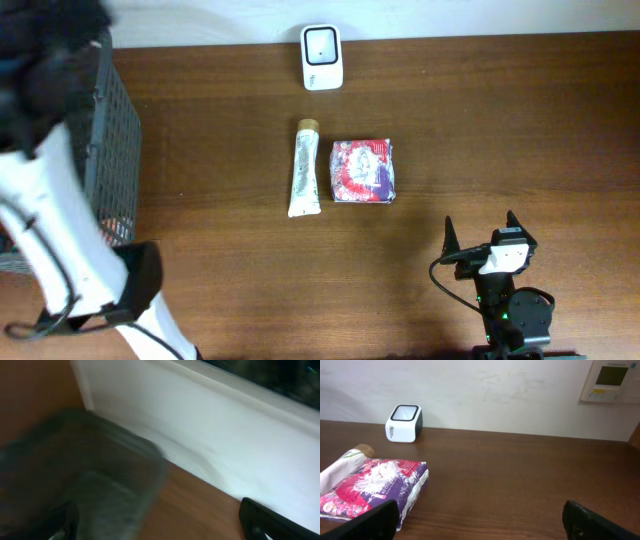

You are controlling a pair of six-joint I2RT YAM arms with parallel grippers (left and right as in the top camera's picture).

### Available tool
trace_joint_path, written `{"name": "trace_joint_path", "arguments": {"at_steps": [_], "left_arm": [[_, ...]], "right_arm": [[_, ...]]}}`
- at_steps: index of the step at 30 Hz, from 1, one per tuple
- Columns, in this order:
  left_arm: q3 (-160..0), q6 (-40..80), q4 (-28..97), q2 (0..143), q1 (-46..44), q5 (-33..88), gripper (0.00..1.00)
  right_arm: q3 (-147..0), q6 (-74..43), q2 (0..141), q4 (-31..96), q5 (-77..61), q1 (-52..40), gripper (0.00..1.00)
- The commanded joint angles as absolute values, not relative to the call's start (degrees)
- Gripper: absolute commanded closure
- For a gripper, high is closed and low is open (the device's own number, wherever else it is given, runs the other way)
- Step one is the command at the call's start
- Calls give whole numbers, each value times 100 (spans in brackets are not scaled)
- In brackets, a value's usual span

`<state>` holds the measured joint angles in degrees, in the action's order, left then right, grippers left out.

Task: Scan the item barcode
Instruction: 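Reach the left gripper into the basket and grasp the mint-green packet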

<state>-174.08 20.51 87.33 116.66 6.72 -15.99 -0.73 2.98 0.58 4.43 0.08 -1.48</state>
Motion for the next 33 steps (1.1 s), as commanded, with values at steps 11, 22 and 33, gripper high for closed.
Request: {"name": "trace_joint_path", "arguments": {"at_steps": [11, 22, 33], "left_arm": [[-14049, 521, 8117, 11666, 3308, -519, 4], [-10363, -399, 6246, 11666, 3301, -1811, 12], [-8423, -701, 4370, 11677, 3354, -2685, 14]], "right_arm": [[-32, 255, 19, 469, 1, -121, 1], [-32, 255, 19, 467, 1, -121, 1], [-32, 255, 19, 467, 1, -121, 1]]}}
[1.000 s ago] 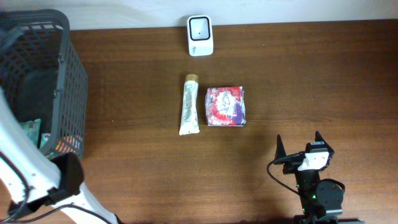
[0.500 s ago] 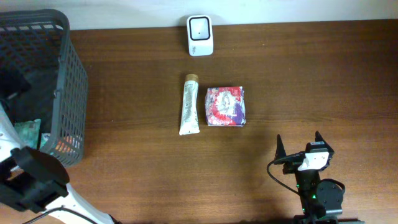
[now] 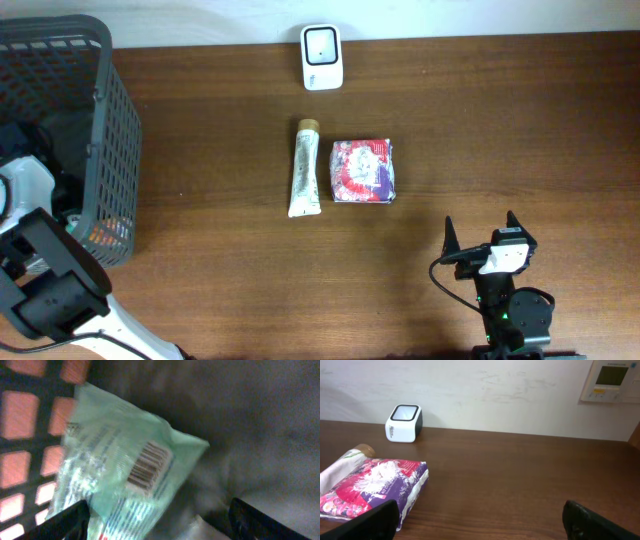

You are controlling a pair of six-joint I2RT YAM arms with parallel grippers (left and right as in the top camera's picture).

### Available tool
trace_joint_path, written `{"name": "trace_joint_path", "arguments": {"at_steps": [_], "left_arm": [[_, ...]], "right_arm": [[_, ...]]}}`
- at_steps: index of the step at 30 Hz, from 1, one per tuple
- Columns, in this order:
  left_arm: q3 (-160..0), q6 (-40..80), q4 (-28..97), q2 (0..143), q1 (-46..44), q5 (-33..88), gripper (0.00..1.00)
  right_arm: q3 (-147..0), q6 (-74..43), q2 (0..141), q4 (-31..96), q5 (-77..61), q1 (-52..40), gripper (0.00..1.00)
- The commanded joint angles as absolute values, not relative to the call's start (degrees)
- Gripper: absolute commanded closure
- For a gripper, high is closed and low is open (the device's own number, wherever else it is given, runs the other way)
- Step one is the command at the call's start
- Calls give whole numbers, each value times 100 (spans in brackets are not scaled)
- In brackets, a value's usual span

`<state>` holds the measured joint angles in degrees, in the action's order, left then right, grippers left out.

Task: Scan the item barcode
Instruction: 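Reach the left gripper into the basket and grasp the mint-green packet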

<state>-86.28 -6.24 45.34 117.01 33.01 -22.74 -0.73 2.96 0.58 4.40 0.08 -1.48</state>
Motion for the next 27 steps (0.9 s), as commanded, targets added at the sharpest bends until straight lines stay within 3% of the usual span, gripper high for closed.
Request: {"name": "trace_joint_path", "arguments": {"at_steps": [1, 3, 5, 6, 8, 9, 11, 16, 22, 23, 26, 27], "left_arm": [[-8420, -701, 4370, 11677, 3374, -2687, 16], [-8420, -701, 4372, 11677, 3433, -2685, 35], [-8420, -698, 4368, 11677, 3494, -2679, 41], [-8420, -698, 4370, 11677, 3507, -2604, 53], [-8420, -698, 4263, 11677, 3505, -2034, 67], [-8420, -698, 4237, 11677, 3505, -2034, 63], [-8420, -698, 4185, 11677, 3507, -2038, 46], [-8420, -703, 4029, 11677, 3507, -2097, 45], [-8272, -701, 4097, 11723, 3507, -2095, 56], [-8235, -701, 4097, 11725, 3507, -2095, 62], [-8254, -698, 4075, 11719, 3505, -2088, 100], [-8302, -604, 4106, 11705, 3498, -2029, 100]], "right_arm": [[-32, 255, 19, 469, 1, -121, 1], [-32, 255, 19, 467, 1, -121, 1], [-32, 255, 19, 467, 1, -121, 1], [-32, 255, 19, 467, 1, -121, 1], [-32, 255, 19, 467, 1, -121, 1], [-32, 255, 19, 467, 1, -121, 1], [-32, 255, 19, 467, 1, -121, 1], [-32, 255, 19, 467, 1, -121, 1], [-32, 255, 19, 467, 1, -121, 1], [-32, 255, 19, 467, 1, -121, 1], [-32, 255, 19, 467, 1, -121, 1], [-32, 255, 19, 467, 1, -121, 1]]}}
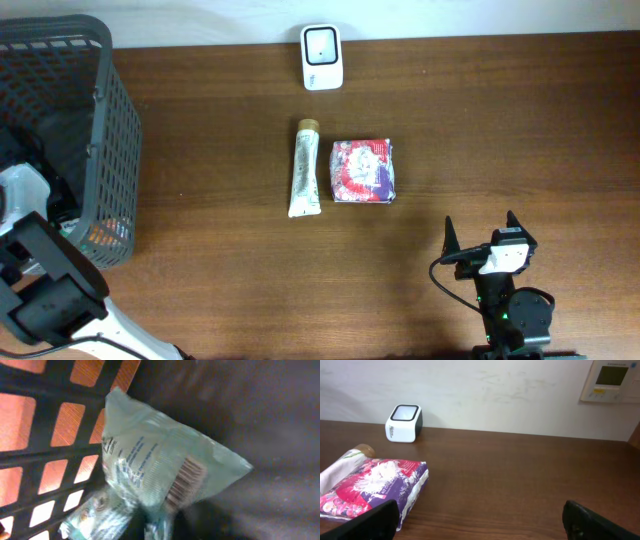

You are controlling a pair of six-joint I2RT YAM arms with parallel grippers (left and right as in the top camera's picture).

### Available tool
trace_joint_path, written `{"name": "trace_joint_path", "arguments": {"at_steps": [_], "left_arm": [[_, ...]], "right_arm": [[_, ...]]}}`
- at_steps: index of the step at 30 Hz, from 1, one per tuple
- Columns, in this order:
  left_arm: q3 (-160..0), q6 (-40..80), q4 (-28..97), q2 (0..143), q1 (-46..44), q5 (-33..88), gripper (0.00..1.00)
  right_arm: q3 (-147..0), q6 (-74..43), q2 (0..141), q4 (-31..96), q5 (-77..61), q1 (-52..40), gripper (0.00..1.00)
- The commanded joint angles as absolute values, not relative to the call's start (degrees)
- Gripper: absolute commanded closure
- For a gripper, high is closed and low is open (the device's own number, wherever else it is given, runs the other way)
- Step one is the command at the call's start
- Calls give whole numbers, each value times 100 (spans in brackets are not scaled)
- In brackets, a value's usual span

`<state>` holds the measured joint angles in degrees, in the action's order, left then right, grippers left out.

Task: Scan the item barcode
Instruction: 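Reach the left gripper into the basket and grasp the mint-green packet, then place the mint-green packet on the table left of the tube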

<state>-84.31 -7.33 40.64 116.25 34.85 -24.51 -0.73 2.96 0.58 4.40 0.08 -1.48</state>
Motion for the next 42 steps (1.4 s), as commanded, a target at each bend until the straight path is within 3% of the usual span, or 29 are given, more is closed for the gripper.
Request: {"name": "trace_joint_path", "arguments": {"at_steps": [1, 7, 14, 18, 23, 28, 36, 40, 42], "left_arm": [[-8366, -388, 4163, 11655, 3487, -2029, 100], [-9017, 661, 4458, 10381, 3363, -1885, 100], [-9244, 1155, 3216, 8296, 3352, 1627, 100], [-9244, 2620, 2867, 7625, 3164, 2303, 100], [-9244, 2786, 2762, 7432, 2193, 3085, 100], [-9236, 2781, 2936, 7500, 517, 2904, 100], [-9188, 2532, 3704, 8508, -1420, 740, 100], [-9188, 1844, 3695, 8895, -1511, 600, 75], [-9220, 1699, 3697, 8853, -1433, 78, 73]], "right_arm": [[-32, 255, 19, 467, 1, -121, 1], [-32, 255, 19, 469, 1, -121, 1], [-32, 255, 19, 467, 1, -121, 2], [-32, 255, 19, 467, 1, -121, 1], [-32, 255, 19, 467, 1, -121, 1], [-32, 255, 19, 467, 1, -121, 1], [-32, 255, 19, 467, 1, -121, 1], [-32, 255, 19, 467, 1, -121, 1], [-32, 255, 19, 467, 1, -121, 1]]}}
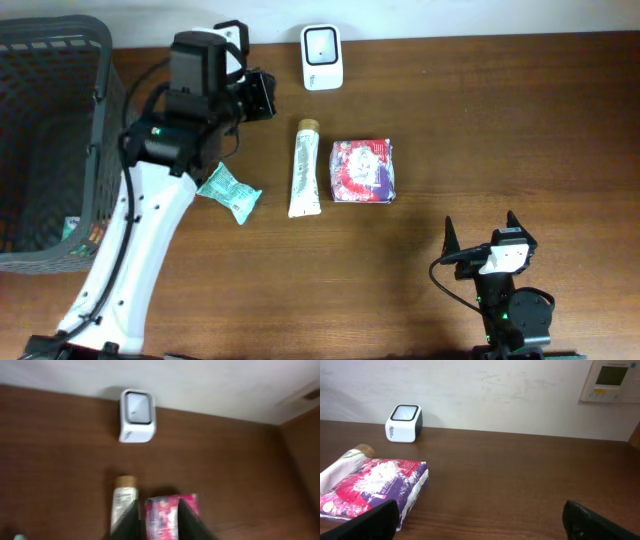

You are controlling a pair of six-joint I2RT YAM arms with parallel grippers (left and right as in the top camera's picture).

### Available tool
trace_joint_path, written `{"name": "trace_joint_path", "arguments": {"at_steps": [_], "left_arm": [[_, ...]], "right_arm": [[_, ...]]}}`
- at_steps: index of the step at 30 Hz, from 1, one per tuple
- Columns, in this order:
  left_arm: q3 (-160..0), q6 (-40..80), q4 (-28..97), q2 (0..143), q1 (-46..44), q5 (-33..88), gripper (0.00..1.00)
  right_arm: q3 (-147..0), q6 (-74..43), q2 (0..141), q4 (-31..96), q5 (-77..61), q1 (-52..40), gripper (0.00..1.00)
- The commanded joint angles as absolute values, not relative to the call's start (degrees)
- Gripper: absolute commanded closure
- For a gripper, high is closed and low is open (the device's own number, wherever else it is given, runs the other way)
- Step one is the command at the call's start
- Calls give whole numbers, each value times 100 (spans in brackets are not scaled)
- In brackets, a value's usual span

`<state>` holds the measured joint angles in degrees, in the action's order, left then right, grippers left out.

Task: Scan the item barcode
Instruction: 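Place the mint-green packet on the table left of the tube, then reach the left gripper into the basket and grasp the small teal box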

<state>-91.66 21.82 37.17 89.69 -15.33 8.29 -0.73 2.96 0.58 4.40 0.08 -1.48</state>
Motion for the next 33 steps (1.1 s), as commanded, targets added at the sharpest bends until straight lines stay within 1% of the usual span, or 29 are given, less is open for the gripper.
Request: {"name": "trace_joint_path", "arguments": {"at_steps": [1, 3, 4, 5, 7, 8, 11, 12, 13, 15, 18, 20, 26, 31, 33], "left_arm": [[-9310, 1699, 3699, 8742, -1304, -287, 71], [-9452, 1699, 3721, 8560, -1096, -489, 65], [-9559, 1699, 3743, 8429, -908, -565, 58], [-9653, 1702, 3743, 8289, -685, -611, 54], [-9773, 1706, 3739, 8014, -62, -749, 47], [-9773, 1706, 3741, 7935, 180, -801, 39], [-9769, 1728, 3907, 7863, 1251, -869, 27], [-9765, 1726, 3964, 7902, 1597, -869, 19], [-9760, 1726, 4034, 7964, 1922, -867, 2], [-9758, 1728, 4333, 8138, 2497, -864, 1], [-9754, 1756, 4770, 8462, 2930, -867, 1], [-9754, 2139, 5107, 8820, 3144, -864, 1], [-9754, 2217, 6045, 9870, 3245, -913, 1], [-9754, 843, 6230, 10617, 3242, -913, 0], [-9754, 650, 6337, 10879, 3242, -1094, 4]], "right_arm": [[-32, 255, 19, 467, 1, -121, 2], [-32, 255, 19, 469, 1, -121, 1], [-32, 255, 19, 467, 1, -121, 1], [-32, 255, 19, 467, 1, -121, 1], [-32, 255, 19, 469, 1, -121, 1], [-32, 255, 19, 467, 1, -121, 1], [-32, 255, 19, 467, 1, -121, 1], [-32, 255, 19, 469, 1, -121, 1], [-32, 255, 19, 467, 1, -121, 1], [-32, 255, 19, 467, 1, -121, 1], [-32, 255, 19, 467, 1, -121, 1], [-32, 255, 19, 467, 1, -121, 1], [-32, 255, 19, 467, 1, -121, 1], [-32, 255, 19, 469, 1, -121, 1], [-32, 255, 19, 469, 1, -121, 1]]}}
